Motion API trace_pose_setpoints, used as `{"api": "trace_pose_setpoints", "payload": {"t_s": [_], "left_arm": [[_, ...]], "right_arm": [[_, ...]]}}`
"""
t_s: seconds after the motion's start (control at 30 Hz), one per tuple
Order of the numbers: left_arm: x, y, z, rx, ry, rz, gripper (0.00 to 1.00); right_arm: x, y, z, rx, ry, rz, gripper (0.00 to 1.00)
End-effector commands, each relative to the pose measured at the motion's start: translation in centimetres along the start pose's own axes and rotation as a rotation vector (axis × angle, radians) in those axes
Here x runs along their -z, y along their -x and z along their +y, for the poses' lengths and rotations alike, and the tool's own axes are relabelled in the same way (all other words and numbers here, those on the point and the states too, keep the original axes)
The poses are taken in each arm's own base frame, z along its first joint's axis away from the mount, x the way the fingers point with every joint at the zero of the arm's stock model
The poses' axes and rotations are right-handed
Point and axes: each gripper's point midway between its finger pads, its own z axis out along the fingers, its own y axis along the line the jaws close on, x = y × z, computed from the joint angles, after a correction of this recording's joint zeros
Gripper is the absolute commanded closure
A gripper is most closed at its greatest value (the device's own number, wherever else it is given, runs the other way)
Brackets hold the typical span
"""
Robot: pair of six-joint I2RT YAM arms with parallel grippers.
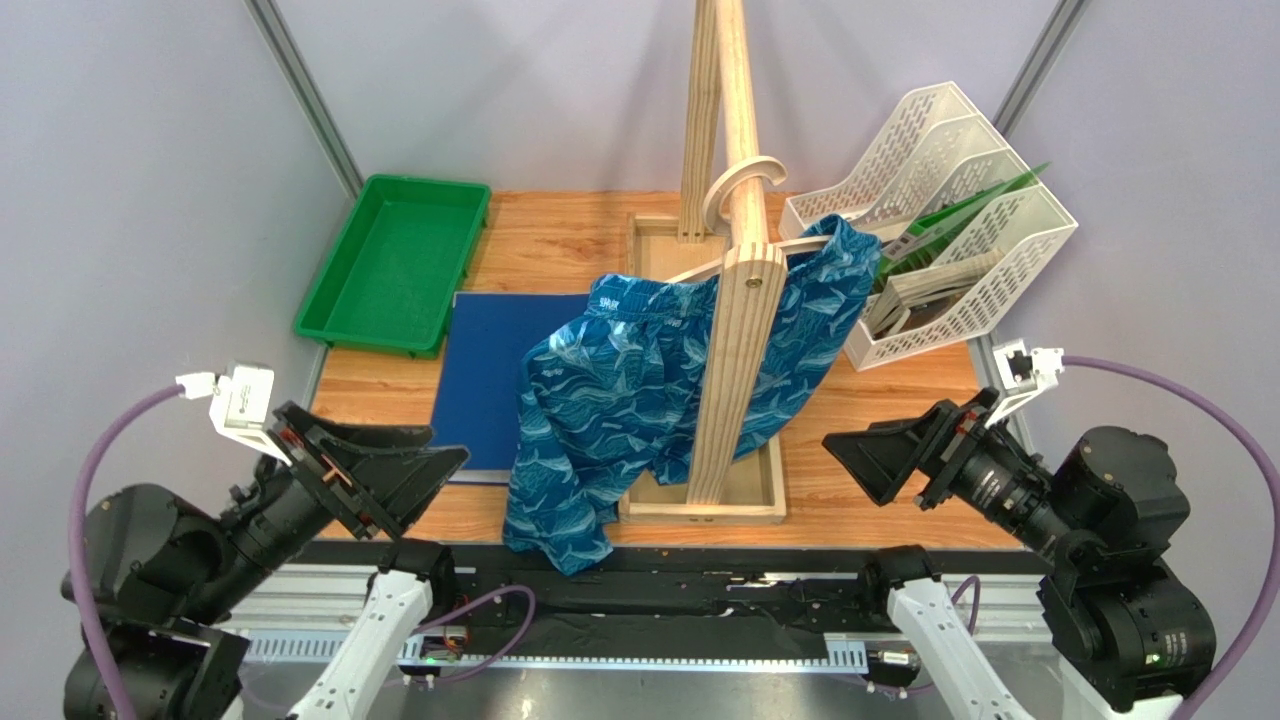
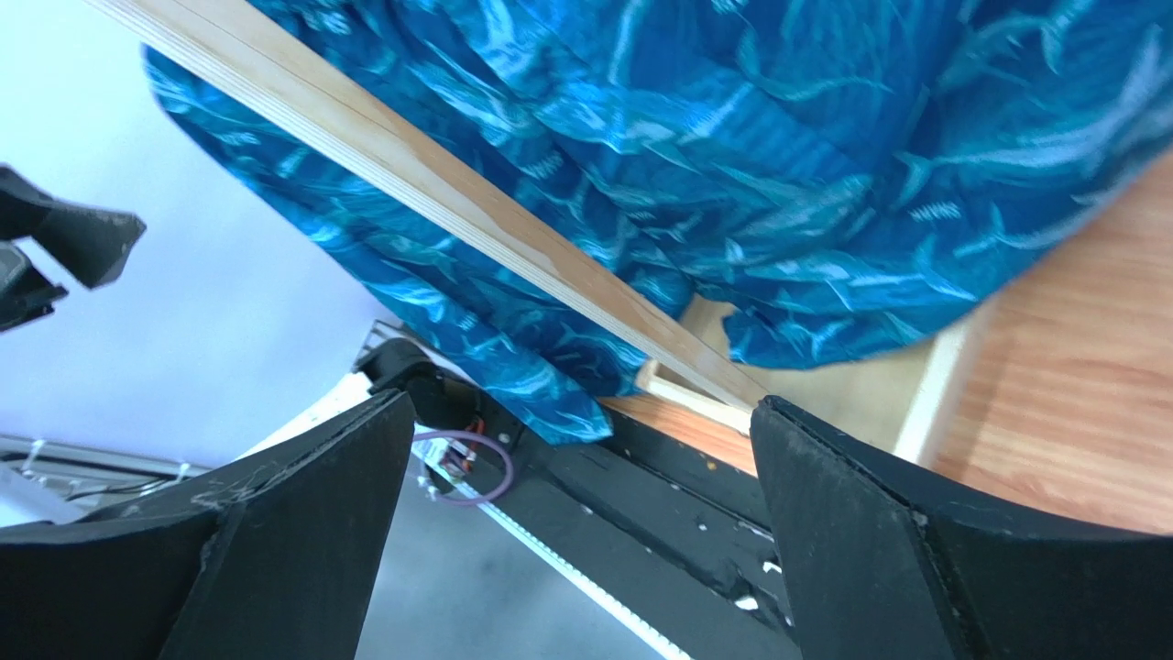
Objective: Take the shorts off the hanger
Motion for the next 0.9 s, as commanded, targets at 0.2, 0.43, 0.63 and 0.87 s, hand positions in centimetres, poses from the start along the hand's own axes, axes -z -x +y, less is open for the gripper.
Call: {"api": "trace_pose_setpoints", "payload": {"t_s": [0.2,0.43,0.63,0.87], "left_arm": [[-5.7,5.8,-4.8,-0.027,-0.264,0.068,0.29],[-10.6,9.7,-6.5,-0.096,-0.437,0.059,0.35],[-15.9,8.3,-8.0,-0.211,-0.496,0.178,0.34],[-19.0,5.4,-6.8,-0.351,-0.498,0.267,0.31]], "right_arm": [[-0.6,4.2,3.7,0.016,0.147,-0.099,0.00],[-0.9,4.8,4.2,0.034,0.160,-0.066,0.00],[-0.2,4.4,4.2,0.081,0.129,-0.019,0.00],[0.0,3.7,3.6,0.089,0.097,0.011,0.00]]}}
